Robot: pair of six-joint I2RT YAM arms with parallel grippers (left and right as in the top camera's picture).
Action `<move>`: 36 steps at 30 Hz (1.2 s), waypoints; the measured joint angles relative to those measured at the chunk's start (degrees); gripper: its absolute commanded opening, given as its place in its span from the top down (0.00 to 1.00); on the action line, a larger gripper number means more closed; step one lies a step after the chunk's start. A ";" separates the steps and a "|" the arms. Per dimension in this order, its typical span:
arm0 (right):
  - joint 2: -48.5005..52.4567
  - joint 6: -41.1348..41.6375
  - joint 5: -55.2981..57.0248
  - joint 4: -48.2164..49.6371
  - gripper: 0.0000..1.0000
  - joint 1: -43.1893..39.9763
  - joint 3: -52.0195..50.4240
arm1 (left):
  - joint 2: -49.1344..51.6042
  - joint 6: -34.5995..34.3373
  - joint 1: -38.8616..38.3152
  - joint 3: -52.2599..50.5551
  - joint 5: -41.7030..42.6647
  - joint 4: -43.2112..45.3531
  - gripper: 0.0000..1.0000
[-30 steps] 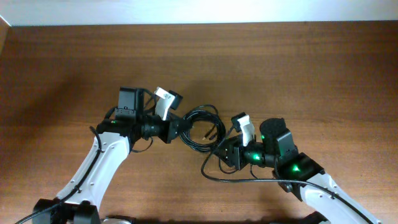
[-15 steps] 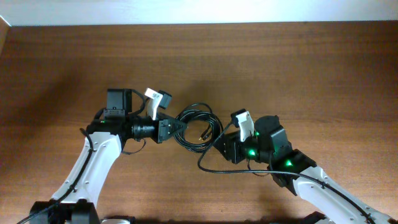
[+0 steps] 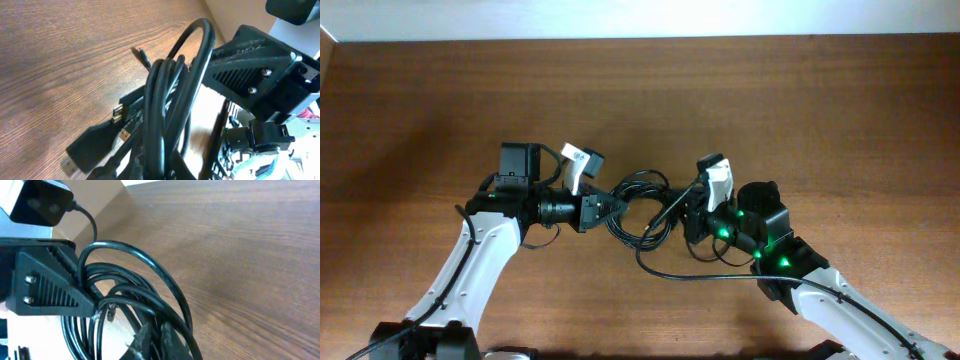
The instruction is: Untangle cables
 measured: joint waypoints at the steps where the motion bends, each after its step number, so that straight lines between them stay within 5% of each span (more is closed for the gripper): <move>1: 0.00 0.04 0.13 0.00 0.78 0.00 0.00 | 0.00 0.00 0.00 0.00 -0.04 0.02 1.00; 16: 0.00 0.02 -6.45 -2.56 0.76 -0.02 0.00 | 0.00 0.00 0.02 0.00 -0.11 0.44 1.00; 23: 0.00 0.00 -8.35 -2.78 0.96 0.90 0.00 | 0.00 0.00 0.07 0.00 -0.15 0.46 1.00; 29: 0.00 0.02 -7.43 -4.72 0.96 2.91 0.07 | 0.00 0.00 0.07 0.00 -0.39 0.50 1.00; 36: 0.00 0.02 -10.58 -4.50 0.96 2.97 0.04 | 0.00 -15.89 -0.26 -0.02 -17.03 1.55 1.00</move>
